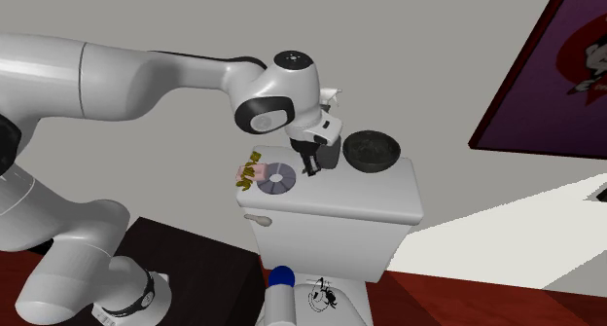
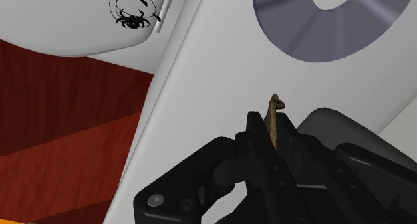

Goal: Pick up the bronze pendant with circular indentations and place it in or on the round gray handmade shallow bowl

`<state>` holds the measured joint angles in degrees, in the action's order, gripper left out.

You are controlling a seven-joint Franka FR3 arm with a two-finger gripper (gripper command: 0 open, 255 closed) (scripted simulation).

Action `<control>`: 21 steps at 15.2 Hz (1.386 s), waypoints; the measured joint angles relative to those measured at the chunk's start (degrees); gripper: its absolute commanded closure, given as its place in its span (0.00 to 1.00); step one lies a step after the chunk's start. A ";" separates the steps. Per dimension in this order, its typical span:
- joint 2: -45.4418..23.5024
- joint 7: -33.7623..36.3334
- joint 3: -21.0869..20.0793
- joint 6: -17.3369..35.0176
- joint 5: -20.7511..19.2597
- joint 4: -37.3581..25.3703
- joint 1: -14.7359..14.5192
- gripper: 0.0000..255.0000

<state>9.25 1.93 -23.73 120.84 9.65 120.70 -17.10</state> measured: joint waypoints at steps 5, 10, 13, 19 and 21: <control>1.11 0.17 0.27 -3.81 0.16 -2.77 0.04 1.00; 1.27 0.44 0.54 -7.78 -0.07 -6.59 0.21 1.00; 1.36 0.75 0.59 -10.06 -0.17 -8.80 0.24 1.00; 0.26 1.57 0.48 -13.95 -0.84 -13.80 0.34 1.00; -3.98 2.79 -0.27 -14.26 -2.66 -18.16 0.34 1.00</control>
<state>5.26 4.72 -24.00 106.59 6.99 102.55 -16.76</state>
